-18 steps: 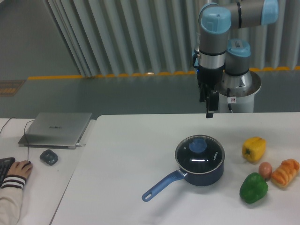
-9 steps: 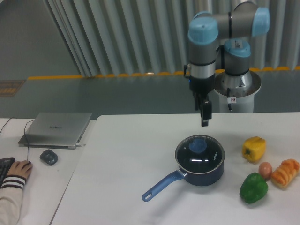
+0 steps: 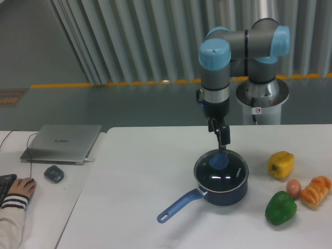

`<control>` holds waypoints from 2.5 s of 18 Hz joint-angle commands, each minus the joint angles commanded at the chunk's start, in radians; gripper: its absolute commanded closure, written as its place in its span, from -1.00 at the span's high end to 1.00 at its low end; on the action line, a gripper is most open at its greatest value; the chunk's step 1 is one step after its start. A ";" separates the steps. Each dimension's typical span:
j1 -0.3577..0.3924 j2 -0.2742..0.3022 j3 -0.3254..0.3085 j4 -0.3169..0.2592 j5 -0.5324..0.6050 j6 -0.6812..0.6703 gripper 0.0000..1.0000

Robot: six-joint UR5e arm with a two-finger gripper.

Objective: Open the lid
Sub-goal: 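Move the gripper over the saucepan and lower it toward the blue lid knob, then lower further and close the gripper on the blue lid knob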

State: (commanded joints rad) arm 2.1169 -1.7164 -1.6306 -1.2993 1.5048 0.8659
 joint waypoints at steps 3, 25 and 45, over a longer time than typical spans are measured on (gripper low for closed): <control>0.003 -0.009 -0.008 0.057 -0.002 -0.048 1.00; -0.002 -0.107 0.029 0.147 0.009 -0.243 1.00; -0.021 -0.132 0.011 0.138 0.075 -0.242 1.00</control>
State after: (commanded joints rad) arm 2.0954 -1.8484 -1.6199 -1.1612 1.5800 0.6243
